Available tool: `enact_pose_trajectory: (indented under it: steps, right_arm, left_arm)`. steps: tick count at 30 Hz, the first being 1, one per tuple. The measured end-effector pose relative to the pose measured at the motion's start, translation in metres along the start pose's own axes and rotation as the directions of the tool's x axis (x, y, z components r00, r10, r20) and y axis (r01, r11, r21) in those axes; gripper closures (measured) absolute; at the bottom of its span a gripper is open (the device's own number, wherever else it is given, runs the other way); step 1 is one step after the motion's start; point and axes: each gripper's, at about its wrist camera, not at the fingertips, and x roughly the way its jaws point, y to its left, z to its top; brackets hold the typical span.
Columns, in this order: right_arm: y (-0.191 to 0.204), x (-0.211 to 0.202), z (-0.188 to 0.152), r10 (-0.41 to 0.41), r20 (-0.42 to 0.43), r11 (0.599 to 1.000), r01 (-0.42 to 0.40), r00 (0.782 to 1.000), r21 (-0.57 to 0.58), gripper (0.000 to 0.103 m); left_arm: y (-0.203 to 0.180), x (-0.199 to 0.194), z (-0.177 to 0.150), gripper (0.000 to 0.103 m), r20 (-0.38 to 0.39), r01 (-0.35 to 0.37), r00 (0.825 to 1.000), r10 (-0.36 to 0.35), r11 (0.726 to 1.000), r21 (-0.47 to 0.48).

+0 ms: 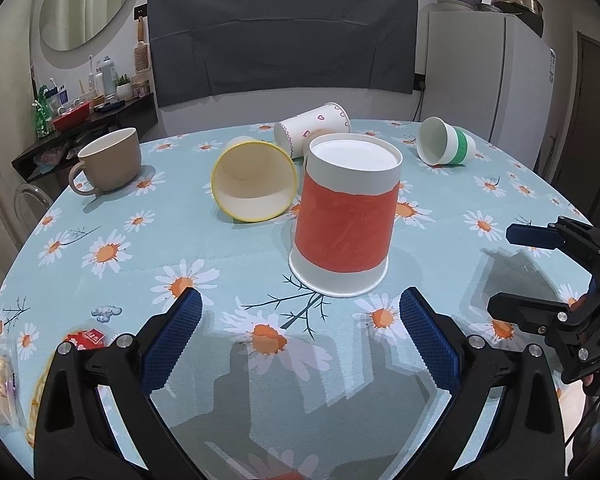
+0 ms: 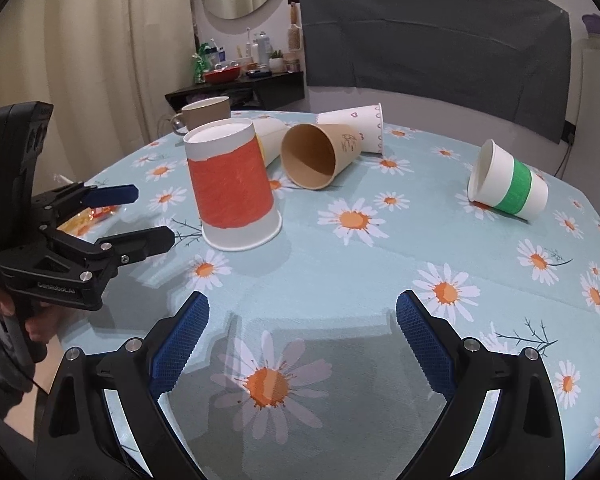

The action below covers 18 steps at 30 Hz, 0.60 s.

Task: Flip cup upside down
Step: 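Open the left gripper and withdraw it from the upside-down cup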

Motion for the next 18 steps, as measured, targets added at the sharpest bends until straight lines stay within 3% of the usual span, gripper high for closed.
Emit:
enact_pose_trajectory:
  steps: [18]
  right_arm:
    - [-0.0010, -0.0088, -0.0032, -0.004, 0.059, 1.000, 0.003, 0.998, 0.015, 0.012]
  left_arm:
    - [0.0065, 0.0020, -0.0015, 0.006, -0.016, -0.013, 1.000, 0.013, 1.000, -0.028]
